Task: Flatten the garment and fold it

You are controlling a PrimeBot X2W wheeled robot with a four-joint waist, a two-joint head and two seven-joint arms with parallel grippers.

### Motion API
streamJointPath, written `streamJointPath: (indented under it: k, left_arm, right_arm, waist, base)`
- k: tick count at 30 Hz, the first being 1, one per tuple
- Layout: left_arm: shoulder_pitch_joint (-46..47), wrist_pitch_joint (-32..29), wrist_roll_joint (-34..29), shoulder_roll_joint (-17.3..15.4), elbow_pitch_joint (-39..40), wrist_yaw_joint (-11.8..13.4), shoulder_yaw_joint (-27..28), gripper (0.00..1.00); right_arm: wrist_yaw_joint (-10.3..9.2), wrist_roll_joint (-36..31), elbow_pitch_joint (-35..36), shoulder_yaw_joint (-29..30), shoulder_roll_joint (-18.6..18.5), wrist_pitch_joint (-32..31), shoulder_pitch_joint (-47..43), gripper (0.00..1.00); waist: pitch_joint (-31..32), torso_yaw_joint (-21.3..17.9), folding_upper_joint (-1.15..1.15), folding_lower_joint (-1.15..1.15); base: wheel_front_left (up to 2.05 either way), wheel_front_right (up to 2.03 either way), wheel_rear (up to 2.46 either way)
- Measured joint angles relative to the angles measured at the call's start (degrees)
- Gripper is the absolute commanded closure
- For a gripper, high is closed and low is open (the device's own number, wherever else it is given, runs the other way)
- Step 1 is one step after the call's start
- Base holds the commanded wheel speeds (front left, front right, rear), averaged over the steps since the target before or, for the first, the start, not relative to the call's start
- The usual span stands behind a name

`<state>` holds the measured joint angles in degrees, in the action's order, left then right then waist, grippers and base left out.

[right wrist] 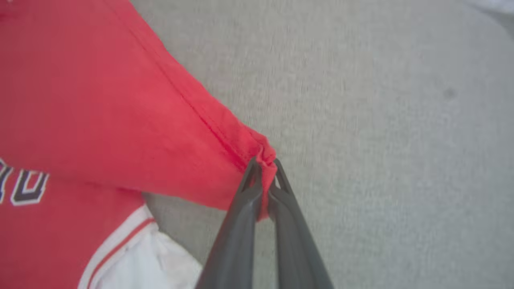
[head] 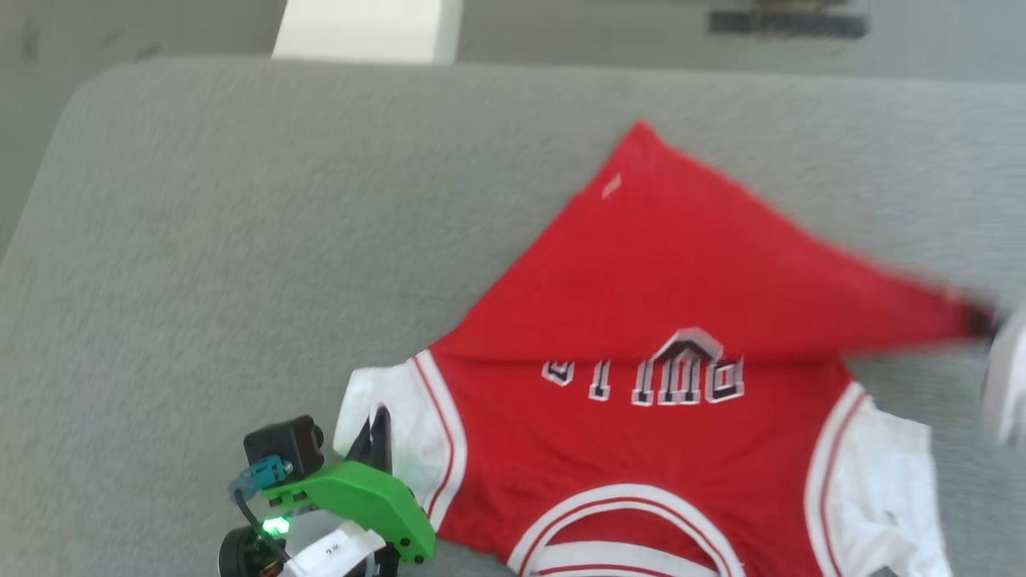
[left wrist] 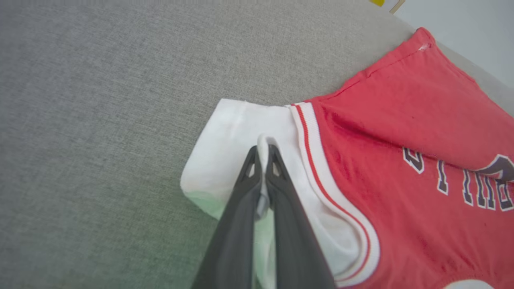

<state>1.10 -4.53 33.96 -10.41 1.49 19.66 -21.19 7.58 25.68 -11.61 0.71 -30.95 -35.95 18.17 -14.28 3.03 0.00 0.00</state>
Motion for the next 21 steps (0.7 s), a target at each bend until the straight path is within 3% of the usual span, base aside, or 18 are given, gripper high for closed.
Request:
streamJointPath:
  k: [6,14,15,16,21]
  left_arm:
    - [-0.47,-0.40,0.38,-0.07,-0.18,0.00,-0.25,1.00]
    - [-0.95,-0.42,0.94,-0.05,-1.34,0.00,-0.16,1.00]
    - [-1.24,-0.37,0.97,-0.05,-1.45,0.00,-0.13,1.00]
    - [-1.53,-0.35,1.02,-0.04,-1.57,0.00,-0.12,1.00]
    - [-2.03,-0.27,1.18,-0.09,-1.74,0.02,0.01,1.00]
  right_arm:
    - [0.00,-0.56,4.79,3.64,9.16,-1.71,-19.23,1.00]
    - [-0.01,-1.64,6.17,4.28,16.38,-1.89,-27.43,0.99]
    - [0.00,-1.60,6.37,5.41,17.17,-0.82,-27.71,0.70]
    - [0.00,-1.42,6.54,6.56,18.00,0.14,-27.81,0.00]
    - [0.00,1.00,11.92,9.60,18.80,9.57,-26.49,0.00]
  waist:
    - [4.25,-3.84,0.00,0.00]
    - [7.24,-5.39,0.00,0.00]
    - [7.48,-5.42,0.00,0.00]
    - [7.72,-5.44,0.00,0.00]
    - [8.79,-5.49,0.00,0.00]
  base:
    - [0.00,0.00,0.00]
    - [0.00,0.00,0.00]
    - [0.00,0.00,0.00]
    - [0.00,0.00,0.00]
    - [0.00,0.00,0.00]
